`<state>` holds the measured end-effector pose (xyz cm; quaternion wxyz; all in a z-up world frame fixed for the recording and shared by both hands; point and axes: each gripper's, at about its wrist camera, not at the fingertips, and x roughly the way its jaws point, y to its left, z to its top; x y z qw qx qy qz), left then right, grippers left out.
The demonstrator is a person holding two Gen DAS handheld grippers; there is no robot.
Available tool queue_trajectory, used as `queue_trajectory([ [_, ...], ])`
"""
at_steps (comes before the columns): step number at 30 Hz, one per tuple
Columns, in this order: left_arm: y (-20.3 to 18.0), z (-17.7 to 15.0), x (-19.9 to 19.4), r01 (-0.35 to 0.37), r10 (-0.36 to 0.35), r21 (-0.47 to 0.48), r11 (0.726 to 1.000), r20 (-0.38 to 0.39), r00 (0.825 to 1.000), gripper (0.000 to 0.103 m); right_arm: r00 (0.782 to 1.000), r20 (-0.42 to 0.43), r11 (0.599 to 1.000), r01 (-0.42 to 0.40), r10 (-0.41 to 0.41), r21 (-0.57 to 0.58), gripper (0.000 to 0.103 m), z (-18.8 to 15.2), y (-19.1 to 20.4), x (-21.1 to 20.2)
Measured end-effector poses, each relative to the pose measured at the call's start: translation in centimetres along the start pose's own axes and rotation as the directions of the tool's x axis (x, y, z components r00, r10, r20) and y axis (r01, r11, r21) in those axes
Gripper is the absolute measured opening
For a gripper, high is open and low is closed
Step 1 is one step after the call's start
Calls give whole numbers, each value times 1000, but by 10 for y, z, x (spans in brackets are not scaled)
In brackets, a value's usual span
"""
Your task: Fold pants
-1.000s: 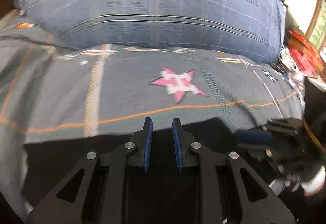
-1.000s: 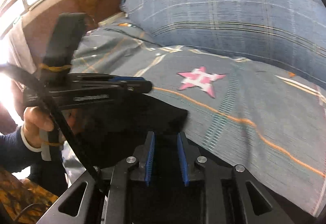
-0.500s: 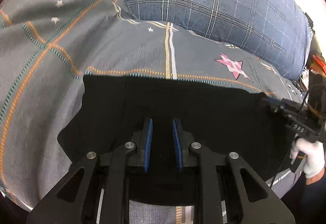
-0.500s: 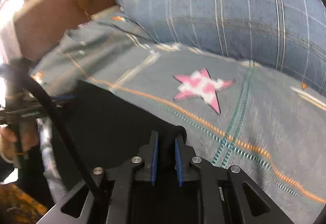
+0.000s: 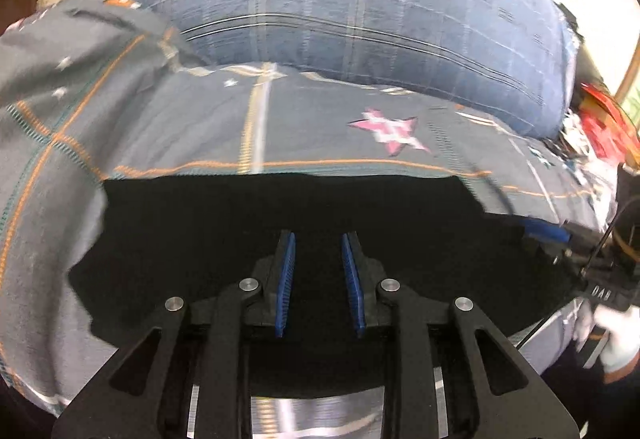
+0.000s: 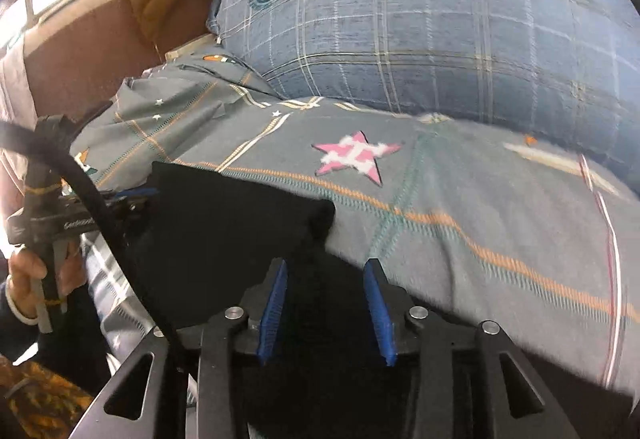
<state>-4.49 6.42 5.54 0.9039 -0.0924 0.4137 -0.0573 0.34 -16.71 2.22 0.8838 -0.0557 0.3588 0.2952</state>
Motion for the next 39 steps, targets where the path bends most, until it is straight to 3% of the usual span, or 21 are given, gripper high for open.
queue_trajectory([
  [7,-51,1,13,71,-68,80,994,-37,997,23,1000,-6,997,0,0,71,40,-34,-10,-22],
  [10,-76,2,18,121,-116,109,987,-56,992,23,999,-5,996,37,-37,86,44,-40,-12,-31],
  [14,-117,7,24,243,-227,204,948,-97,969,23,995,17,982,94,-99,165,46,-57,-25,-60],
  [15,-129,8,26,283,-263,231,931,-115,958,24,992,22,974,115,-122,193,47,-64,-31,-70],
  [17,-152,12,33,357,-325,265,895,-158,932,43,986,19,958,155,-164,240,48,-79,-43,-88],
  [18,-164,15,37,396,-357,275,876,-182,916,59,983,18,948,173,-184,268,48,-87,-49,-98],
  [21,-201,25,50,496,-437,305,813,-244,866,62,972,21,914,214,-235,344,48,-113,-66,-121],
  [23,-225,29,60,523,-444,344,780,-285,849,63,962,27,883,238,-272,406,49,-132,-79,-138],
  [27,-267,33,76,549,-448,448,706,-318,836,62,944,26,842,281,-330,461,50,-147,-101,-160],
  [31,-305,31,90,550,-428,579,602,-347,834,62,946,10,834,281,-324,475,50,-148,-120,-159],
  [34,-322,28,106,588,-409,620,519,-424,808,63,958,15,840,245,-288,485,50,-148,-127,-151],
  [39,-353,16,127,601,-357,673,431,-485,798,62,969,32,845,196,-244,498,54,-147,-137,-143],
])
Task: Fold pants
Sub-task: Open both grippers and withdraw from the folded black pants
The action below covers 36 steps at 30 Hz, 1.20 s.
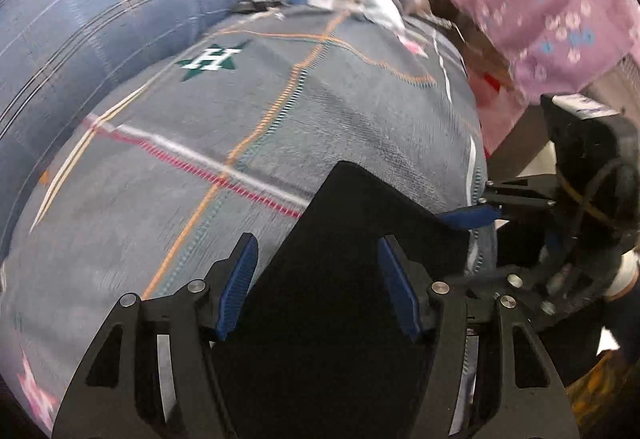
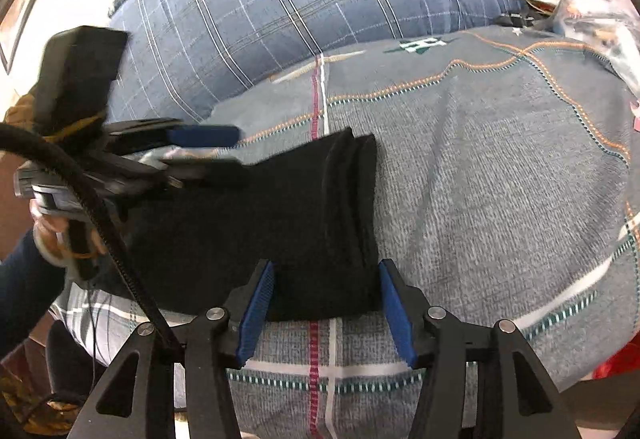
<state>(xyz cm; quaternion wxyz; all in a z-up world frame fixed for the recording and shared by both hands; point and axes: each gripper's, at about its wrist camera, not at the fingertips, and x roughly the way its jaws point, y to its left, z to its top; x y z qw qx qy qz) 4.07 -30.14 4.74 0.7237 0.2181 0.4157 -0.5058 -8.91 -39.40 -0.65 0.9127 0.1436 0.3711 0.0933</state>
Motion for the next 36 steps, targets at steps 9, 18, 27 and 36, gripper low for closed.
queue_trajectory([
  [9,-15,20,37,18,-16,89,996,-15,1000,57,992,75,992,-106,101,66,62,-11,-14,-3],
  [18,-23,21,2,12,-17,71,997,72,997,10,976,85,972,-211,202,104,17,-7,-17,-1],
  [27,1,-17,-142,-23,44,-68,997,318,947,10,944,126,946,-284,304,-153,17,33,70,-50],
  [36,56,-146,-205,-144,284,-419,897,296,912,10,873,-74,797,-473,483,-376,17,45,194,4],
])
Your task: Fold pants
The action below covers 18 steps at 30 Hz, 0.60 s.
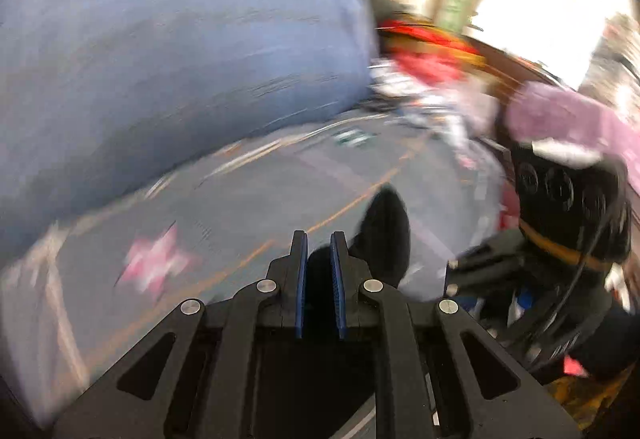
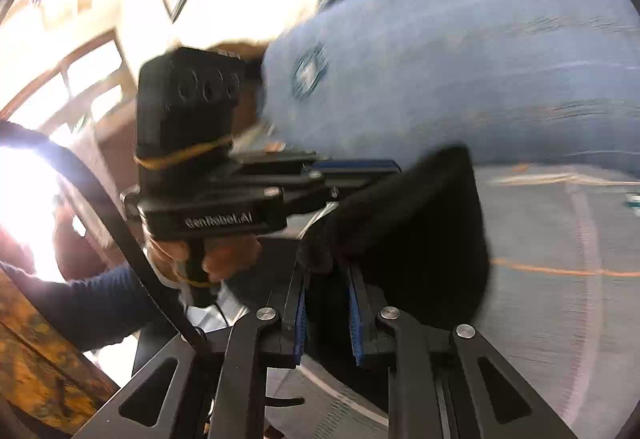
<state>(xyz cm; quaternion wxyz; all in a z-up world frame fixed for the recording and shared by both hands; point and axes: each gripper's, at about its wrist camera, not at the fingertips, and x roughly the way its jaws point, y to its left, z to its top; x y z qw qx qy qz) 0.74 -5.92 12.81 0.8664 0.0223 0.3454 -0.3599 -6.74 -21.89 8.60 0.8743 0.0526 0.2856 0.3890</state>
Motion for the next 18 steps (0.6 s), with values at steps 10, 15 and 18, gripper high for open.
queue_trajectory([
  [10,59,-76,-43,-58,63,-349,935,5,998,62,960,-249,991,-120,130,52,46,-30,7,125],
  [15,50,-90,-30,-18,19,-431,902,-2,1000,63,988,-94,990,-118,125,81,48,-12,-2,57],
  [18,33,-84,-5,-107,88,-382,918,-67,994,63,998,-66,996,20,-14,88,48,-10,-22,33],
])
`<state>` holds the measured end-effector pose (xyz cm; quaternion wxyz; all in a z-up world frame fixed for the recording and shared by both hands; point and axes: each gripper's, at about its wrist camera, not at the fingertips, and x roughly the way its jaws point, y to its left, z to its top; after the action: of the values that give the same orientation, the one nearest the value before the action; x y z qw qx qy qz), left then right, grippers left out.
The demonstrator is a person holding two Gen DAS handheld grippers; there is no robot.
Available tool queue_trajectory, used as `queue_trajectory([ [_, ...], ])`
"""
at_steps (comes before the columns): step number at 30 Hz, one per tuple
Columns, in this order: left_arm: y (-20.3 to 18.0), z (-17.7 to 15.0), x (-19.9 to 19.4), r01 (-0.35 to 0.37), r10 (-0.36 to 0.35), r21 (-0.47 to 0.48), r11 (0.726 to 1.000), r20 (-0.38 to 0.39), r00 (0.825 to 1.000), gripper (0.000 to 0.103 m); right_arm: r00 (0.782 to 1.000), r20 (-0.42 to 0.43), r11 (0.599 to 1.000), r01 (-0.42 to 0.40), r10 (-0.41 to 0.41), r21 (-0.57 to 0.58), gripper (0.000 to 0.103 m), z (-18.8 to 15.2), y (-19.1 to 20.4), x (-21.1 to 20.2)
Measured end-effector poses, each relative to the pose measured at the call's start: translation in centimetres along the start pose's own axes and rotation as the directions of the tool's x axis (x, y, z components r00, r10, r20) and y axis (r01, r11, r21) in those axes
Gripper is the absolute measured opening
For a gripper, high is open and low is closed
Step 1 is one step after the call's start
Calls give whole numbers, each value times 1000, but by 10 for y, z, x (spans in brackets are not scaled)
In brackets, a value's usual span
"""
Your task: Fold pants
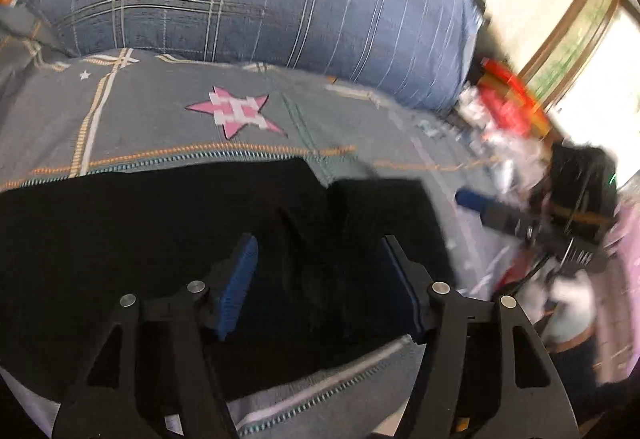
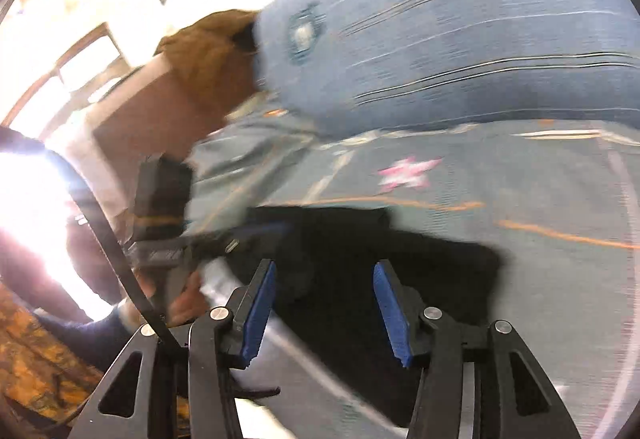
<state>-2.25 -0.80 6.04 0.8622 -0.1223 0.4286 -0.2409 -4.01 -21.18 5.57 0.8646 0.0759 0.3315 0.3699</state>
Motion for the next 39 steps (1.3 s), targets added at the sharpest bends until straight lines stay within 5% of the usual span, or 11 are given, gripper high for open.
queue_trajectory([
  [7,10,18,37,-213,213,-79,974,-16,977,63,978,-46,978,204,-205,-36,48,10,-28,44],
  [9,14,19,36,-218,219,-97,971,-4,976,63,965,-97,970,240,-244,-48,49,1,-40,65],
  [14,16,21,14,-202,206,-124,972,25,978,63,961,-89,963,256,-263,-80,49,-3,-29,44],
  [20,11,9,25,-254,255,-69,965,7,967,63,979,-100,981,166,-177,-104,49,-24,-4,22],
  [23,12,4,18,-246,247,-68,967,13,969,63,964,-159,971,190,-213,-146,50,-45,-2,41],
  [27,22,-3,-11,-231,237,-121,965,44,970,63,977,-137,981,150,-166,-124,50,-28,8,34],
  [33,61,-33,-71,-208,255,-302,930,127,959,63,998,-54,985,28,-38,-172,60,5,32,41],
  [39,105,-74,-118,-176,294,-484,857,180,939,63,993,-97,981,-82,66,-176,60,23,43,92],
])
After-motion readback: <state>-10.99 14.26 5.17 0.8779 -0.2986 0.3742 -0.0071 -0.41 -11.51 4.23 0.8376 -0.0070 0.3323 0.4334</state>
